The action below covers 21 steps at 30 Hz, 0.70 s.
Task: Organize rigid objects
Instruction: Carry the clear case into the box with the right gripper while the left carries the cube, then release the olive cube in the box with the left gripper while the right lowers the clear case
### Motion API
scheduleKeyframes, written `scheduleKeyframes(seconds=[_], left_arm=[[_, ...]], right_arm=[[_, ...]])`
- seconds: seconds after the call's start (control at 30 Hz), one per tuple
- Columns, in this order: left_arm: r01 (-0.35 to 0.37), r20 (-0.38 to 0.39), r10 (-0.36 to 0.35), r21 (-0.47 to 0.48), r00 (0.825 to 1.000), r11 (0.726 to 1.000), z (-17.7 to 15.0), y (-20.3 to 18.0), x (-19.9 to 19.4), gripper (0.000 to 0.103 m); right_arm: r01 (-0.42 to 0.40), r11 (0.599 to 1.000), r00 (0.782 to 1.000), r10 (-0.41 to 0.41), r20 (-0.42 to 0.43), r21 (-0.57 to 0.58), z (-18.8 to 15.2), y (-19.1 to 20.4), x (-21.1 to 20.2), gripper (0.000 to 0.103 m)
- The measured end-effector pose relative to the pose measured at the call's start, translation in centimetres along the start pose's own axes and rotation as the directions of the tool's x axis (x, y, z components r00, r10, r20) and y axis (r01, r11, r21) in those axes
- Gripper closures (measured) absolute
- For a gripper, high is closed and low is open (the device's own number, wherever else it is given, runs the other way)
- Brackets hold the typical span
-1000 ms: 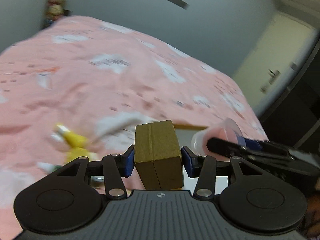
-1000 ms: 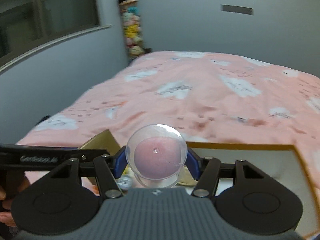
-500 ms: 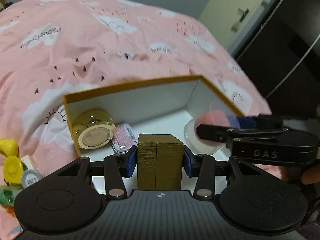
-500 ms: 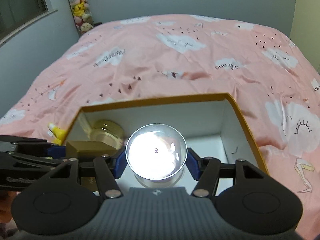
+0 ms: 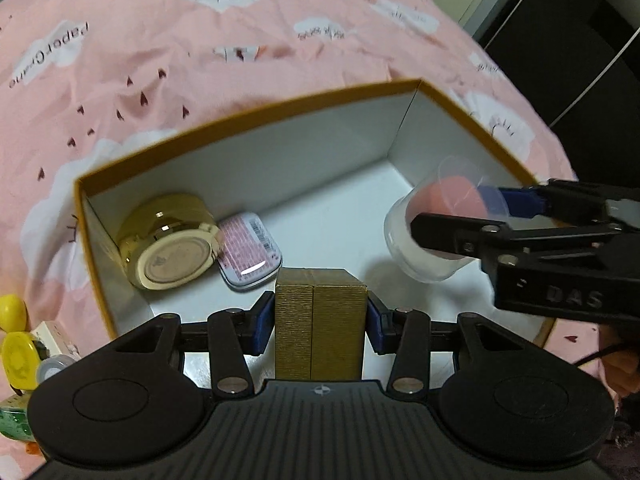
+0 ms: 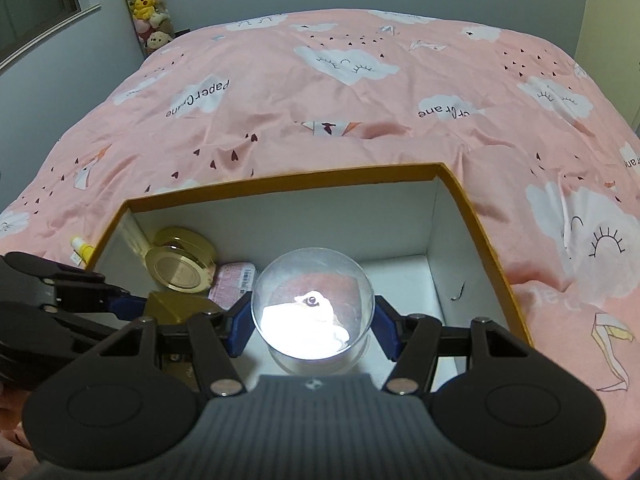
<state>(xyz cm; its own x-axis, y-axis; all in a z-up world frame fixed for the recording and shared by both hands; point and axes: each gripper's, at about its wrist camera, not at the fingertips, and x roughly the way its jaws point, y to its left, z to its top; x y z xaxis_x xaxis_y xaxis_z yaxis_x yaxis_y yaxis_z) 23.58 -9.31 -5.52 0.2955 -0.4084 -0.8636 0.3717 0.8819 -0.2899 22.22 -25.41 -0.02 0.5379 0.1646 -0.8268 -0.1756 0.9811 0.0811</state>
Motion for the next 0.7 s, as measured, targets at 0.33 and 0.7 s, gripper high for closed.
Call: scheduleKeyframes(seconds=[0.33,0.7], left_arm=[[-0.123,-0.066,0.128,0.081,0.990,0.989,-0.1,-1.1,0.9,0.049],[-0.121,0.053,0.117,0.073,0.992,0.990,0.1,-0.4,-2.4,0.044]], right_arm=[[-0.013,1.000,1.000,0.013,-0.011,-0.007,-0.5,0.1,0.4,0.043],[-0.015,1.000,1.000,0.015,-0.015,-0.008,-0.7,0.2,0.1,0.043]])
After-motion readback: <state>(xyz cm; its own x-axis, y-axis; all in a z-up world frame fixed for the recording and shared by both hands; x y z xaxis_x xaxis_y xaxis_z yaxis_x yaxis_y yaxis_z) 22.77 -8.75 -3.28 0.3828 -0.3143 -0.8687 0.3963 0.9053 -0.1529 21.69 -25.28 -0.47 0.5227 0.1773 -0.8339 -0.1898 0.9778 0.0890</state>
